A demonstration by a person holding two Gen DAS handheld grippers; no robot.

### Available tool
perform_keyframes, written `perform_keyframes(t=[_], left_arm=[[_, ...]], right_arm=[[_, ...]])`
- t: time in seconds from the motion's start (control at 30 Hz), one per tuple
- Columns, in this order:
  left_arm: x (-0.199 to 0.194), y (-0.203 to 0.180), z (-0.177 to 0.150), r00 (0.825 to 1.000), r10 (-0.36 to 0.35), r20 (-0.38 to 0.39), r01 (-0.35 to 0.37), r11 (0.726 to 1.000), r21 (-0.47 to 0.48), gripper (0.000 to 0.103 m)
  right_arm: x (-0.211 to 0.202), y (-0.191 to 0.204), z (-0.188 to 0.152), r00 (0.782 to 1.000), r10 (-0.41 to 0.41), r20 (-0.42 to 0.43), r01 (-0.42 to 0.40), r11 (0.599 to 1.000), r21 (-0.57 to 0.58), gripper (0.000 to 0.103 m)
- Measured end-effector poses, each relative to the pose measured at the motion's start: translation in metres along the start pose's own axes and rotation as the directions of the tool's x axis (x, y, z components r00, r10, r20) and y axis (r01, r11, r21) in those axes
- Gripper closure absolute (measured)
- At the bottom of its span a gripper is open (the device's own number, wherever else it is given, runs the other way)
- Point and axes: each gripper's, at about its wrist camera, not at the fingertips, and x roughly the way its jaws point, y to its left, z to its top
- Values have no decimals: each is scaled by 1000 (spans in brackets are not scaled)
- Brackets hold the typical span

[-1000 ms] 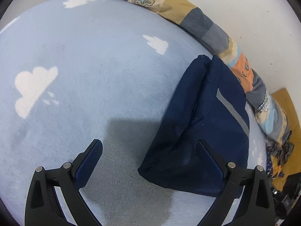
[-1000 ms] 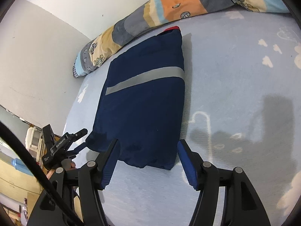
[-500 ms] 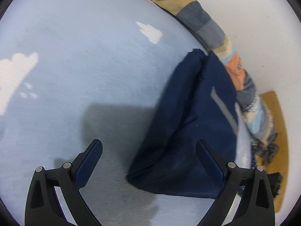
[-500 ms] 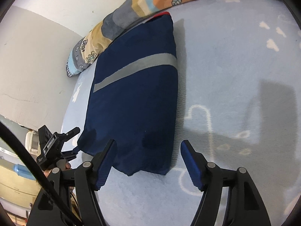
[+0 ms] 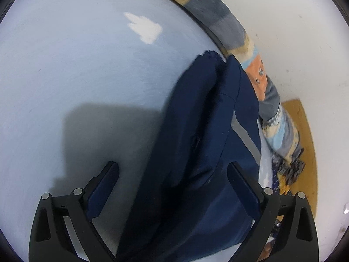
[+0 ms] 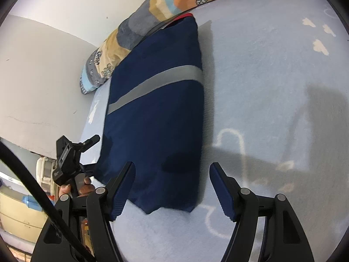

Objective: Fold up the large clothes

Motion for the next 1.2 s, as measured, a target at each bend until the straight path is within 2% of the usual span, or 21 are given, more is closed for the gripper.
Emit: perform_keyframes(t=[0.13,0.27,0.4,0.57,0.63,0.73,0.77,0.8,0.83,0.9,1.0,1.1,1.2], left_arm=[[19,-24,6,1000,2,-20,-1,996,85,5],[40,-41,11,1000,1,-29,3,993,121,5],[49,-46,16,999,-6,-34,11,990,137,5],[53,-44,19,998,-41,-46,47,990,136,2],[54,-46,18,999,-27,-46,33,988,150,1],[59,-60,13,999,45,-14,-41,975,217,1],[59,-63,11,998,69,-4,-65,967,247,10],[60,-66,8,994,110,14,-110,954,279,23],[59,-68,8,991,129,26,-131,950,282,27],[53,-68,10,992,118,34,-123,957,263,50],[42,-73,8,989,134,62,-146,951,272,61],[35,-82,2,982,168,88,-186,938,291,64],[28,-90,-3,979,176,107,-201,932,301,66]], right_arm=[[7,-8,10,1000,-24,-2,24,1000,5,28],[18,-15,24,999,-33,-2,33,999,10,28],[33,-22,40,1000,18,-2,-18,999,28,25],[59,-16,60,990,141,-22,-141,990,5,22],[72,-9,65,986,167,-20,-167,986,-19,19],[87,15,70,995,92,-31,-95,990,-104,18],[89,24,70,998,45,-32,-49,989,-142,20],[89,31,70,1000,4,-25,-8,984,-176,33],[85,34,70,1000,-22,-16,19,980,-199,46],[76,33,71,1000,-25,-10,22,982,-186,59],[67,46,65,997,-78,22,81,969,-232,63],[62,61,61,990,-128,59,140,951,-275,65],[54,72,60,987,-139,78,157,940,-304,66]])
